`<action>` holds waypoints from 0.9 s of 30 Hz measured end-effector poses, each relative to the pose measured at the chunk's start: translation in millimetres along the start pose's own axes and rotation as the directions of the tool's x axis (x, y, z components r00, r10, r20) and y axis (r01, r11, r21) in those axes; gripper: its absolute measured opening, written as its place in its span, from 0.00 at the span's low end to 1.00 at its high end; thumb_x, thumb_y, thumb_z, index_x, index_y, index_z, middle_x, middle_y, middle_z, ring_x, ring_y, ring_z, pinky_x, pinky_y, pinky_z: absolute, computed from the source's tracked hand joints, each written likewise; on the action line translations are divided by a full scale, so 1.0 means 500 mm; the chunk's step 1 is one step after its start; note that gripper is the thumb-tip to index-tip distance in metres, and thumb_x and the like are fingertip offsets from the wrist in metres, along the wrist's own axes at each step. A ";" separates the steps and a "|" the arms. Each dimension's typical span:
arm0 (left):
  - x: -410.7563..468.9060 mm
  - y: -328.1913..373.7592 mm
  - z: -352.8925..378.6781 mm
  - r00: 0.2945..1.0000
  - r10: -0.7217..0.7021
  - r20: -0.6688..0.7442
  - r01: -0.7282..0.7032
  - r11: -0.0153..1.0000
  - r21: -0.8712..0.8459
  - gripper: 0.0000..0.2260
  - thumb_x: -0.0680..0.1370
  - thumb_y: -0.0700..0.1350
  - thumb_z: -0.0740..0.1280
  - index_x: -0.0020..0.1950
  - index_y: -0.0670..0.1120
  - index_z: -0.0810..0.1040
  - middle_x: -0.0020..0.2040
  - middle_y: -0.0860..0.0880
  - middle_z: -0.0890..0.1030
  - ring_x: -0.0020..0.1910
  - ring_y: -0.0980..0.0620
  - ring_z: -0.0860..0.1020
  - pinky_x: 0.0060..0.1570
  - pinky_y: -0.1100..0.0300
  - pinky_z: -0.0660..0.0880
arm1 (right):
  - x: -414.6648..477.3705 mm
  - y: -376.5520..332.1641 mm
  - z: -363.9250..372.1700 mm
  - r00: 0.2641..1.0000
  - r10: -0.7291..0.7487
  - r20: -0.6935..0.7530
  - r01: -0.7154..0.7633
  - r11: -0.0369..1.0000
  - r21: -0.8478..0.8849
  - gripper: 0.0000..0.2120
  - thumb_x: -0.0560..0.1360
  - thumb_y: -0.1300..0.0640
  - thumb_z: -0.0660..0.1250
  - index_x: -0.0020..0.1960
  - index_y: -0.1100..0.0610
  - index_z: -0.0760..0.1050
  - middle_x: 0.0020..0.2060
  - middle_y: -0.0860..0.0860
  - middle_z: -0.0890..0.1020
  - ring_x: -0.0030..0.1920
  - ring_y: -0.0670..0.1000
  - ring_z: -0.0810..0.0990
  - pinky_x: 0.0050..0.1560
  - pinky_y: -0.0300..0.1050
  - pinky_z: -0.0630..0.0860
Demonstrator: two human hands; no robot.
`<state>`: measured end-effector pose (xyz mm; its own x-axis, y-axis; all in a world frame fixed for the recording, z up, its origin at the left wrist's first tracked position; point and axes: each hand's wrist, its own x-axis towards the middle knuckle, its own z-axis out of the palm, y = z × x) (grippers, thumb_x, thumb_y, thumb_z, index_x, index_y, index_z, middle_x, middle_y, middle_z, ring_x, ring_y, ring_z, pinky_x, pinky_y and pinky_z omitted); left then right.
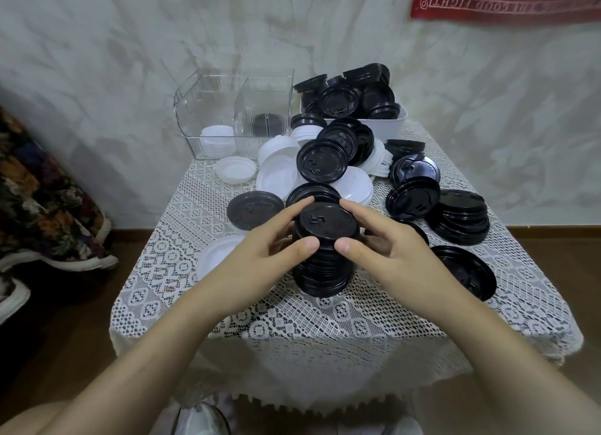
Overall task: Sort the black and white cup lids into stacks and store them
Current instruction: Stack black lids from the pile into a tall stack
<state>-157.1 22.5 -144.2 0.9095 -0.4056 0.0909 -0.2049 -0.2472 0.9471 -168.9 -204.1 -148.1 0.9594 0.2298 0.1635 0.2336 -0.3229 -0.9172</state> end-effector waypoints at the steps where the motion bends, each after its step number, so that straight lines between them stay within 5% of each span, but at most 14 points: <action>1: 0.000 -0.002 -0.001 1.000 0.004 0.006 -0.004 1.000 0.010 0.27 0.81 0.51 0.67 0.80 0.58 0.65 0.71 0.60 0.78 0.72 0.60 0.74 0.75 0.48 0.69 | 0.001 0.001 0.000 1.000 -0.002 -0.007 0.002 1.000 -0.009 0.32 0.71 0.41 0.72 0.74 0.41 0.72 0.64 0.38 0.82 0.66 0.40 0.79 0.72 0.49 0.73; 6: 0.000 -0.011 -0.003 1.000 0.019 0.021 -0.020 0.999 0.046 0.27 0.82 0.51 0.67 0.80 0.55 0.65 0.72 0.58 0.77 0.73 0.59 0.73 0.75 0.50 0.68 | 0.007 -0.001 -0.003 1.000 0.011 0.027 -0.011 1.000 0.007 0.27 0.71 0.44 0.73 0.69 0.38 0.73 0.62 0.38 0.83 0.64 0.39 0.80 0.67 0.41 0.74; 11: 0.000 -0.020 -0.011 0.997 0.004 0.081 -0.009 0.998 0.056 0.28 0.82 0.51 0.67 0.81 0.55 0.62 0.74 0.58 0.74 0.75 0.59 0.70 0.76 0.48 0.67 | 0.008 -0.003 -0.007 0.998 0.029 0.061 -0.030 0.999 0.017 0.29 0.71 0.46 0.75 0.70 0.41 0.74 0.64 0.37 0.82 0.66 0.42 0.80 0.71 0.50 0.74; 18: -0.002 -0.021 -0.013 0.991 0.006 0.137 -0.022 0.993 0.116 0.29 0.83 0.53 0.64 0.82 0.57 0.58 0.76 0.62 0.70 0.75 0.63 0.68 0.76 0.53 0.67 | 0.009 -0.011 -0.007 0.995 0.026 0.095 -0.027 1.000 0.012 0.28 0.72 0.51 0.75 0.71 0.43 0.74 0.63 0.36 0.82 0.66 0.41 0.79 0.72 0.50 0.74; 24: 0.003 -0.016 -0.004 0.997 0.014 0.073 -0.014 1.000 0.003 0.27 0.82 0.52 0.68 0.79 0.58 0.64 0.72 0.63 0.75 0.73 0.63 0.71 0.72 0.57 0.69 | 0.011 -0.013 -0.012 0.997 0.045 0.070 -0.045 0.999 -0.003 0.30 0.71 0.45 0.74 0.72 0.39 0.72 0.66 0.35 0.80 0.68 0.40 0.78 0.73 0.52 0.73; 27: 0.010 -0.018 -0.005 0.999 0.033 0.039 -0.033 0.999 0.008 0.26 0.79 0.52 0.69 0.76 0.57 0.68 0.70 0.61 0.77 0.71 0.61 0.74 0.69 0.61 0.72 | 0.010 -0.010 -0.018 0.994 0.057 0.091 -0.056 0.998 -0.011 0.27 0.77 0.50 0.73 0.74 0.39 0.71 0.68 0.34 0.78 0.69 0.40 0.76 0.74 0.51 0.72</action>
<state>-149.5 25.0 -151.6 0.8876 -0.4473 0.1100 -0.2378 -0.2405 0.9411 -163.8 -209.7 -139.2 0.9529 0.2934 0.0773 0.1810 -0.3452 -0.9209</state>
